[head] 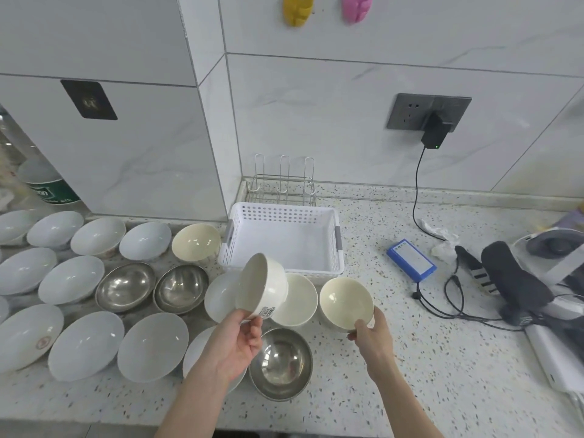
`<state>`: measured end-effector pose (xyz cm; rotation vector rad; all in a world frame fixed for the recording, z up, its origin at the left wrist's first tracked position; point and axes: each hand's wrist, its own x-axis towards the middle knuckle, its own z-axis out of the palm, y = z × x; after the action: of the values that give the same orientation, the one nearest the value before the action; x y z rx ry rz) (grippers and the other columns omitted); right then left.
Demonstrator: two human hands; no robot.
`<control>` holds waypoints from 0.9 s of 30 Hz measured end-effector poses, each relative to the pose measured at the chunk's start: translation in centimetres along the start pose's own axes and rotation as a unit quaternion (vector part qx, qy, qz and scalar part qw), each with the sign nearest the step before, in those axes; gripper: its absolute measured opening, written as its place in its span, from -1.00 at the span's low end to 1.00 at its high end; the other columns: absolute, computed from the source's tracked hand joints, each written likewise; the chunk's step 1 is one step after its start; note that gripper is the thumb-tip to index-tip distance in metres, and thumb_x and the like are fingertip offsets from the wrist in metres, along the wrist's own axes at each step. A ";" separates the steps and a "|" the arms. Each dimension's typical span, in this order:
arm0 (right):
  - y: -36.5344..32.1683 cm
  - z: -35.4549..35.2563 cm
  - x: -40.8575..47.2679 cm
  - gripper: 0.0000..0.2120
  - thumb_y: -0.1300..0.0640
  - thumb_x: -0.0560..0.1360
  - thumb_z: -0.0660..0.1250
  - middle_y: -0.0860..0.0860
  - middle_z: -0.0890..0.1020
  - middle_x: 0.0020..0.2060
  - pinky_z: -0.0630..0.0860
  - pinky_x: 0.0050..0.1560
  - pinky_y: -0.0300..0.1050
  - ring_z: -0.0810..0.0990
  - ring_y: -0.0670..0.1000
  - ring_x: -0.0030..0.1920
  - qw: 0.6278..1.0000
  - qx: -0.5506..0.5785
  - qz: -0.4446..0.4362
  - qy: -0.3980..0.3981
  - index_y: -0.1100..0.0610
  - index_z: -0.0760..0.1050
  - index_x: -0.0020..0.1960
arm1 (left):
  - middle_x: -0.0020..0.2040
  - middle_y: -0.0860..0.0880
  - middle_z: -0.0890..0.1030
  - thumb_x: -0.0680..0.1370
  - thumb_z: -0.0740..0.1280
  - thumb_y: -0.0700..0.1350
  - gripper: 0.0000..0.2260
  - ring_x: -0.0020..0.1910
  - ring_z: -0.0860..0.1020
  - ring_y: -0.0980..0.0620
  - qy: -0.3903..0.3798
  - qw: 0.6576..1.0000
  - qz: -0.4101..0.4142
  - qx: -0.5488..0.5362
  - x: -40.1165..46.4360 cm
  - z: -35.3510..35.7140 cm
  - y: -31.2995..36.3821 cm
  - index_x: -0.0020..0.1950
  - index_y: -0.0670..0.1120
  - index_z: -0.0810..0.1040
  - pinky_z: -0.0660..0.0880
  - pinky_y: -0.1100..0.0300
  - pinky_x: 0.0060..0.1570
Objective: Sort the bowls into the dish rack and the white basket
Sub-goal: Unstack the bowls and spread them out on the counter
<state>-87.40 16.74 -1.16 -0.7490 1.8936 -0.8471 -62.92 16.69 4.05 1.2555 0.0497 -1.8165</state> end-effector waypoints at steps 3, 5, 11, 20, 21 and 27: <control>0.0 0.2 -0.1 -0.45 0.25 0.54 0.13 0.16 0.64 -0.03 0.45 -0.29 -0.13 0.62 0.00 -0.22 1.000 -0.002 -0.002 -0.002 -0.06 0.21 0.49 | -0.45 -0.09 0.54 0.58 0.26 -0.27 -0.88 -0.61 0.43 0.13 0.000 1.000 0.007 0.009 0.1 0.2 -0.4 -0.16 -0.21 0.49 0.29 0.33 -0.67; 0.1 0.3 -0.2 -0.44 0.24 0.54 0.13 0.16 0.64 -0.03 0.44 -0.29 -0.11 0.61 0.00 -0.22 1.000 0.002 0.002 -0.002 -0.08 0.19 0.50 | -0.44 -0.08 0.54 0.57 0.27 -0.26 -0.91 -0.60 0.42 0.14 -0.003 1.000 0.016 0.022 0.3 0.4 -0.6 -0.13 -0.20 0.51 0.28 0.33 -0.66; -0.1 -0.1 -0.8 -0.45 0.00 0.61 0.17 0.15 0.64 0.05 0.43 -0.21 -0.10 0.54 -0.07 -0.28 1.000 0.007 0.008 -0.012 -0.11 0.08 0.55 | -0.45 -0.08 0.54 0.60 0.23 -0.27 -0.91 -0.57 0.41 0.13 -0.003 0.993 0.062 0.098 1.1 1.1 -1.3 0.05 -0.17 0.50 0.29 0.32 -0.63; -0.5 -3.3 -2.6 -0.76 -0.03 0.59 0.20 -0.03 0.56 -0.39 0.42 -0.23 -0.13 0.49 -0.04 -0.30 0.995 0.068 -0.045 0.057 -0.03 0.57 0.15 | -0.47 -0.09 0.57 0.58 0.13 -0.30 -0.68 -0.56 0.41 0.07 -0.028 0.934 0.152 0.322 0.9 4.5 -4.2 0.20 0.03 0.49 0.29 0.27 -0.57; -0.6 -3.6 -2.9 -0.78 -0.03 0.59 0.21 -0.06 0.55 -0.45 0.40 -0.23 -0.15 0.46 -0.05 -0.33 0.995 0.076 -0.053 0.045 -0.04 0.61 0.08 | -0.46 -0.08 0.59 0.58 0.13 -0.30 -0.67 -0.55 0.44 0.08 -0.036 0.922 0.157 0.353 0.9 4.8 -4.7 0.22 0.04 0.47 0.31 0.27 -0.56; 0.2 -4.6 -3.3 -0.70 -0.10 0.61 0.17 -0.02 0.60 -0.48 0.38 -0.24 -0.13 0.45 -0.06 -0.38 0.995 0.068 -0.040 0.055 -0.02 0.62 -0.11 | -0.22 -0.10 0.66 0.58 0.11 -0.26 -0.61 -0.45 0.57 0.07 -0.103 0.867 0.171 0.457 0.9 5.3 -7.9 0.37 0.04 0.35 0.45 0.27 -0.47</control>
<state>-90.23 20.56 1.97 -0.7109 1.8902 -1.0758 -72.25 18.20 2.55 1.5340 -1.2066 -1.6609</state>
